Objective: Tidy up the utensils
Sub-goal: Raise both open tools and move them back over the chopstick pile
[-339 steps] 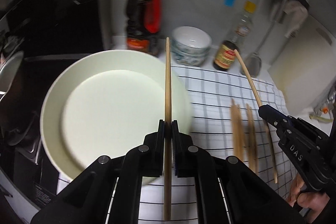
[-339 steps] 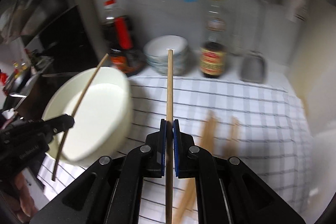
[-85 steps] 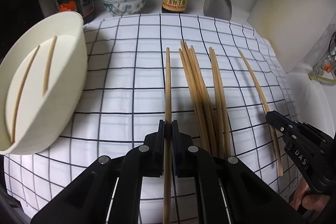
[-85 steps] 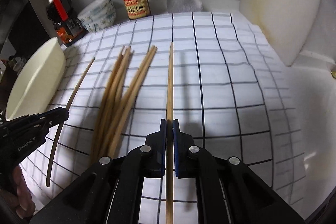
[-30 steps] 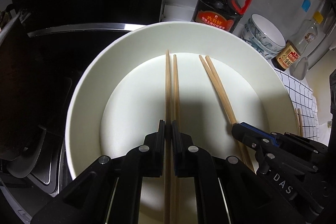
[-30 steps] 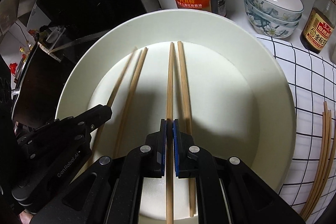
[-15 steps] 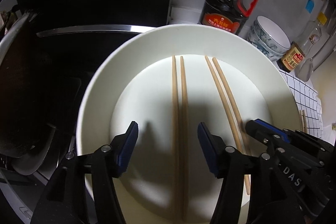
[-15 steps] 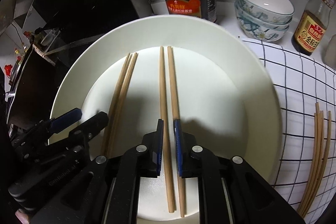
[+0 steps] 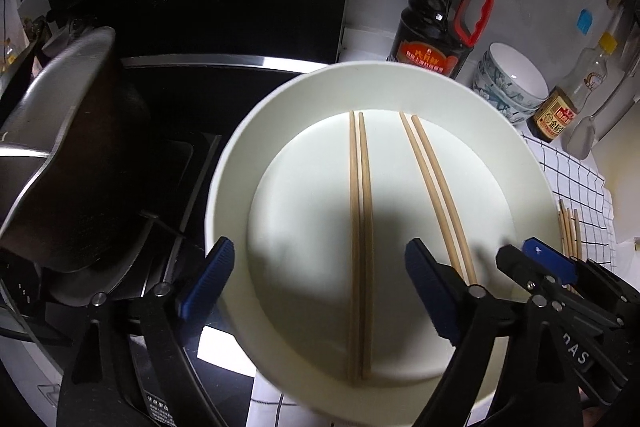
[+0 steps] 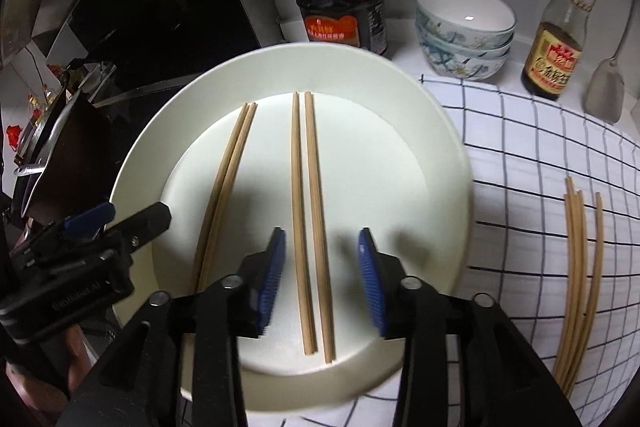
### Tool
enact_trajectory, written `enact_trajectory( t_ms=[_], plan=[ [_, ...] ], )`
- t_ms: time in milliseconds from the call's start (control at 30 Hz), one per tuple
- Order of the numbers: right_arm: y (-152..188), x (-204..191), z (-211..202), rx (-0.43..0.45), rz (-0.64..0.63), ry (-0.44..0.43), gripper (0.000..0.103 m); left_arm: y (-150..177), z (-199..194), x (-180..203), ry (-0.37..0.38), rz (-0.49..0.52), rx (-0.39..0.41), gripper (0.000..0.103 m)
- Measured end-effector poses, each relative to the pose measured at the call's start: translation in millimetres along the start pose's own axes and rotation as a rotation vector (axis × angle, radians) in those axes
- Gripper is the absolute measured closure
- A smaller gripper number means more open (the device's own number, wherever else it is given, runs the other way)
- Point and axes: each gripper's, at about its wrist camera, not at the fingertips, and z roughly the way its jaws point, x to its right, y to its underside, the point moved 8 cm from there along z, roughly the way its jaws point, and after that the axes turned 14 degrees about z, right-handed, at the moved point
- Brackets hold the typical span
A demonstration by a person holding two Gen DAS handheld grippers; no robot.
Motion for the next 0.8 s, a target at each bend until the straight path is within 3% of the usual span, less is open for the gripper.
enact_trajectory(
  t_ms=[367, 800],
  plan=[
    [15, 12, -43, 0.078, 0.028, 0.017, 0.048, 2, -35, 5, -0.015, 0.029, 0.052, 0.01],
    [36, 66, -74, 0.104, 0.127, 0.082, 0.045, 2, -44, 63, 0.055, 0.116, 0.078, 0.008]
  ],
)
